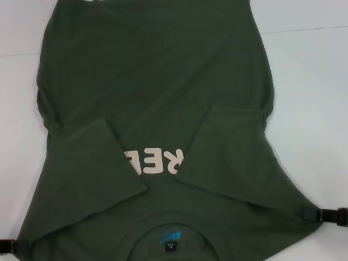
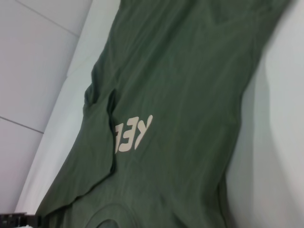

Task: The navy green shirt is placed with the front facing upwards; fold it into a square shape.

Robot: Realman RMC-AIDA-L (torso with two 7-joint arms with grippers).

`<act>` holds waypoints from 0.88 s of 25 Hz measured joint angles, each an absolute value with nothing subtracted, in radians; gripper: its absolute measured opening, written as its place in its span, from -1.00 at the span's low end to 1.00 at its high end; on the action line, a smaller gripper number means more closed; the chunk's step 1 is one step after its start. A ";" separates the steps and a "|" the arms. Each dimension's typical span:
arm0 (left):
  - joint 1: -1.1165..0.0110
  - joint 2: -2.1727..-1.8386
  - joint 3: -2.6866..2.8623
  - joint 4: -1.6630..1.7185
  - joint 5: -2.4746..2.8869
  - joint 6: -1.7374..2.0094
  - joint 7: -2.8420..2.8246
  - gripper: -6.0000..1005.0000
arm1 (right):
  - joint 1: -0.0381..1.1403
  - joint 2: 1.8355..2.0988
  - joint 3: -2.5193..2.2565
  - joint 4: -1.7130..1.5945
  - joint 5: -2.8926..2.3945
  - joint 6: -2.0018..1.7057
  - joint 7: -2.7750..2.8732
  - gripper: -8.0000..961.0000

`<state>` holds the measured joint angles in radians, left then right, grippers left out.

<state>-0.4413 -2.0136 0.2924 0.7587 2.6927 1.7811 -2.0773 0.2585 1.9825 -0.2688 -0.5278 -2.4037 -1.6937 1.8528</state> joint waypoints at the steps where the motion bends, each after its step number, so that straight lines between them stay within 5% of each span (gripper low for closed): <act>1: -0.439 -2.013 0.292 0.759 2.693 1.788 -2.074 -0.83 | 0.251 1.984 -0.260 -0.527 -2.404 -1.694 1.847 -0.83; 22: -0.401 -2.018 0.284 0.754 2.707 1.836 -2.051 -0.82 | 0.140 1.979 -0.108 -0.528 -2.405 -1.696 1.776 -0.83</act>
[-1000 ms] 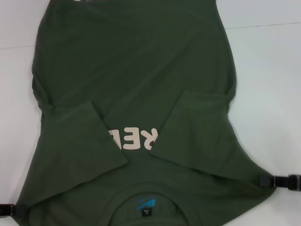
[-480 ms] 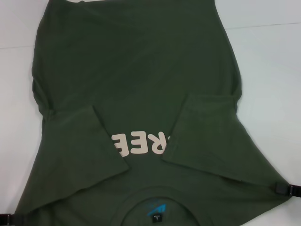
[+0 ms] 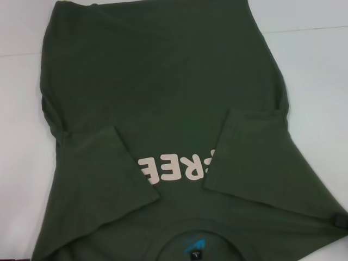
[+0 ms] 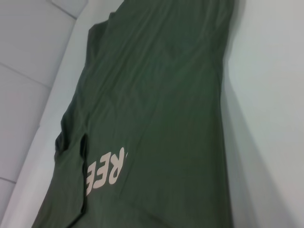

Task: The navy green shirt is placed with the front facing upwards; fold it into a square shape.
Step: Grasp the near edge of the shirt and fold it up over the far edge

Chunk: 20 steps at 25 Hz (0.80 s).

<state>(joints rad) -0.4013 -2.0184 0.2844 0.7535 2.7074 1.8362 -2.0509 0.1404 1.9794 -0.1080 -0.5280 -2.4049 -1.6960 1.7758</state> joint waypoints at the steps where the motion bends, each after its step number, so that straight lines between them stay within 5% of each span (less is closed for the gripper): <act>1: -0.401 -2.019 0.283 0.753 2.710 1.838 -2.051 -0.82 | 0.138 1.979 -0.102 -0.528 -2.405 -1.696 1.773 -0.83; 20: -0.423 -2.016 0.288 0.755 2.715 1.863 -2.055 -0.77 | 0.157 1.974 -0.079 -0.526 -2.404 -1.719 1.765 -0.83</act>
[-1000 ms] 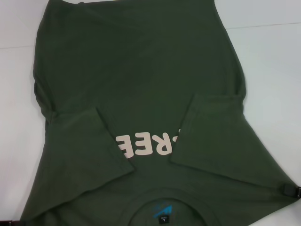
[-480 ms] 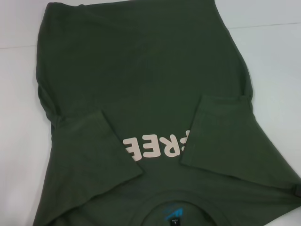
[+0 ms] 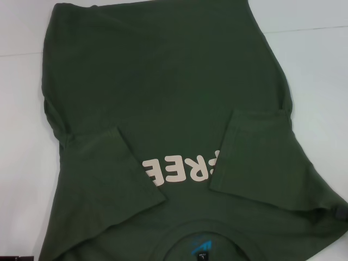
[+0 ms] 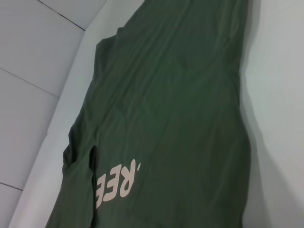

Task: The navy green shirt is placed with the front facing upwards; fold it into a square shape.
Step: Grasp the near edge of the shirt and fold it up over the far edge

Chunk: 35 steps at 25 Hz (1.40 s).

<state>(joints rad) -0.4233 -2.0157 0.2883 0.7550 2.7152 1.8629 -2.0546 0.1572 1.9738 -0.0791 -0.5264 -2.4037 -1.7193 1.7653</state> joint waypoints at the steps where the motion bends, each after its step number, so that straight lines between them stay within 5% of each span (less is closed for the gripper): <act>1: -0.425 -2.015 0.288 0.755 2.715 1.863 -2.057 -0.77 | 0.160 1.973 -0.078 -0.526 -2.404 -1.721 1.766 -0.83; 5: -0.435 -2.011 0.288 0.755 2.717 1.864 -2.067 -0.76 | 0.170 1.972 -0.076 -0.526 -2.404 -1.722 1.769 -0.83; 10: -0.449 -2.008 0.305 0.750 2.735 1.869 -2.081 -0.33 | 0.177 1.971 -0.076 -0.526 -2.404 -1.723 1.777 -0.83; 21: -0.472 -2.015 0.319 0.729 2.737 1.858 -2.096 0.13 | 0.187 1.968 -0.078 -0.526 -2.405 -1.723 1.781 -0.83; 24: -0.479 -2.016 0.335 0.703 2.737 1.851 -2.093 0.53 | 0.189 1.968 -0.078 -0.526 -2.405 -1.722 1.782 -0.83; 35: -0.487 -2.014 0.344 0.692 2.736 1.835 -2.083 0.57 | 0.197 1.968 -0.078 -0.527 -2.405 -1.723 1.789 -0.83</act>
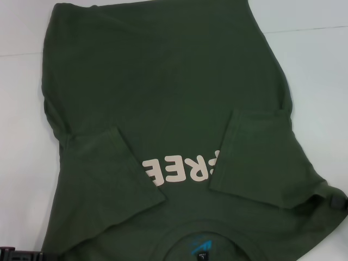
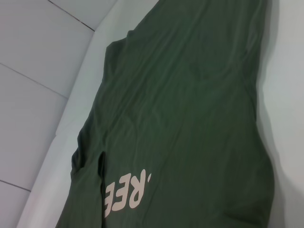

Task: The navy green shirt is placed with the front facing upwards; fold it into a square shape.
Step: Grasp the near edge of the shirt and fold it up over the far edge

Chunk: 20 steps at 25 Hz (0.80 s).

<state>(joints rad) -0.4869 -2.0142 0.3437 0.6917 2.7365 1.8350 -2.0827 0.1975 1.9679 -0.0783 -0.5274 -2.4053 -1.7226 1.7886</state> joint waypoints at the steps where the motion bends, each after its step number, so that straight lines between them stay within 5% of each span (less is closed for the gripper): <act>1: -0.487 -2.014 0.344 0.692 2.737 1.830 -2.083 0.57 | 0.198 1.968 -0.079 -0.528 -2.405 -1.723 1.791 -0.83; 16: -0.484 -2.015 0.355 0.692 2.738 1.834 -2.082 0.56 | 0.198 1.965 -0.078 -0.526 -2.405 -1.723 1.795 -0.83; 20: -0.484 -2.017 0.356 0.683 2.738 1.834 -2.081 0.37 | 0.198 1.965 -0.078 -0.526 -2.405 -1.724 1.795 -0.83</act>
